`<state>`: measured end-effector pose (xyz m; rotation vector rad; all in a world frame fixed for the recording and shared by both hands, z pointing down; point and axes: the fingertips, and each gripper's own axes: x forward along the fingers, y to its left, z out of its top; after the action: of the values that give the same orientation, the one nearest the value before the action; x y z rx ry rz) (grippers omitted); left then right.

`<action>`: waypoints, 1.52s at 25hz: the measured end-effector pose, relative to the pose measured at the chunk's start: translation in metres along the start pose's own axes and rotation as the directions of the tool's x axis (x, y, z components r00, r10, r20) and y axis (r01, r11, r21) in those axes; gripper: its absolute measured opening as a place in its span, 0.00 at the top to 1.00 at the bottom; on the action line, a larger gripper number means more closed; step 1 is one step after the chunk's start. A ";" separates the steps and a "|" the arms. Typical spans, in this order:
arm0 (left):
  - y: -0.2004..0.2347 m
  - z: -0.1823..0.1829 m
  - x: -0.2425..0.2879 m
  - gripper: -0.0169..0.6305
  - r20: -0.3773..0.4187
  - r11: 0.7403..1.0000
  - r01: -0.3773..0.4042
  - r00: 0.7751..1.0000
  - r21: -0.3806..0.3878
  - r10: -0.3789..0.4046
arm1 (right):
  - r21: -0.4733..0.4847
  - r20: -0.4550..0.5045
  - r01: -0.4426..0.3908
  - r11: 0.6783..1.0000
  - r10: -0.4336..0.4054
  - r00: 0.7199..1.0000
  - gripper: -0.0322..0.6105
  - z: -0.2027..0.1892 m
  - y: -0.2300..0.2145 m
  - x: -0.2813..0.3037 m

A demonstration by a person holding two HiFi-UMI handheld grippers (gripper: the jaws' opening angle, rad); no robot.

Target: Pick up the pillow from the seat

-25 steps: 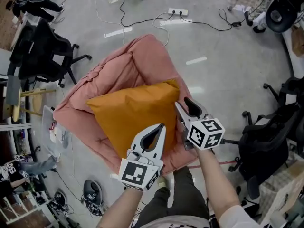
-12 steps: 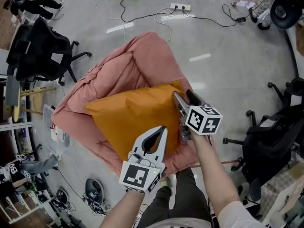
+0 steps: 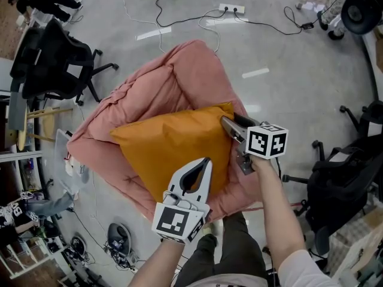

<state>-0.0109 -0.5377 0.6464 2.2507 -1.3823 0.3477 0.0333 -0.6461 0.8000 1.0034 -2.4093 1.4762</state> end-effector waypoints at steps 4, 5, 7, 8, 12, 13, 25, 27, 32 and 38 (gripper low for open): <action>0.001 -0.002 -0.004 0.96 -0.003 1.000 -0.010 1.000 0.001 0.010 | -0.033 -0.033 -0.030 0.999 0.028 0.999 0.80 -0.007 0.005 0.001; 0.001 -0.002 -0.005 0.96 -0.001 1.000 -0.011 1.000 0.002 0.011 | -0.057 -0.034 -0.026 0.998 0.024 0.999 0.84 -0.009 0.007 0.000; 0.001 -0.001 -0.007 0.96 0.009 1.000 -0.010 1.000 0.006 0.010 | -0.122 -0.028 -0.010 0.992 0.007 1.000 0.87 -0.012 0.010 -0.002; 0.001 0.000 -0.009 0.96 0.015 1.000 -0.009 1.000 0.008 0.009 | -0.156 -0.021 -0.002 0.988 -0.001 1.000 0.88 -0.013 0.012 -0.004; 0.001 -0.002 -0.021 0.96 0.012 1.000 -0.018 1.000 0.001 0.018 | -0.252 0.026 -0.005 0.968 0.012 1.000 0.89 -0.016 0.029 -0.019; 0.001 -0.002 -0.025 0.96 0.014 1.000 -0.020 1.000 0.000 0.020 | -0.266 0.040 -0.016 0.964 0.027 0.999 0.89 -0.016 0.035 -0.025; -0.007 0.025 -0.110 0.96 0.110 1.000 -0.019 0.994 0.010 0.018 | -0.309 0.209 -0.164 0.937 0.235 0.949 0.90 -0.018 0.169 -0.121; -0.013 0.035 -0.129 0.96 0.142 1.000 -0.015 0.990 0.020 0.012 | -0.343 0.207 -0.168 0.924 0.248 0.946 0.90 -0.025 0.195 -0.134; -0.025 0.053 -0.177 0.96 0.208 0.999 -0.010 0.978 0.038 0.002 | -0.416 0.151 -0.146 0.897 0.227 0.962 0.90 -0.065 0.239 -0.154; -0.031 0.065 -0.238 0.96 0.274 0.999 -0.013 0.962 0.048 -0.001 | -0.490 0.157 -0.121 0.863 0.224 0.962 0.90 -0.083 0.303 -0.182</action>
<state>-0.0943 -0.3767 0.4769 2.4059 -1.5316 0.0729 -0.0281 -0.4024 0.5374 0.8737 -2.8714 0.7614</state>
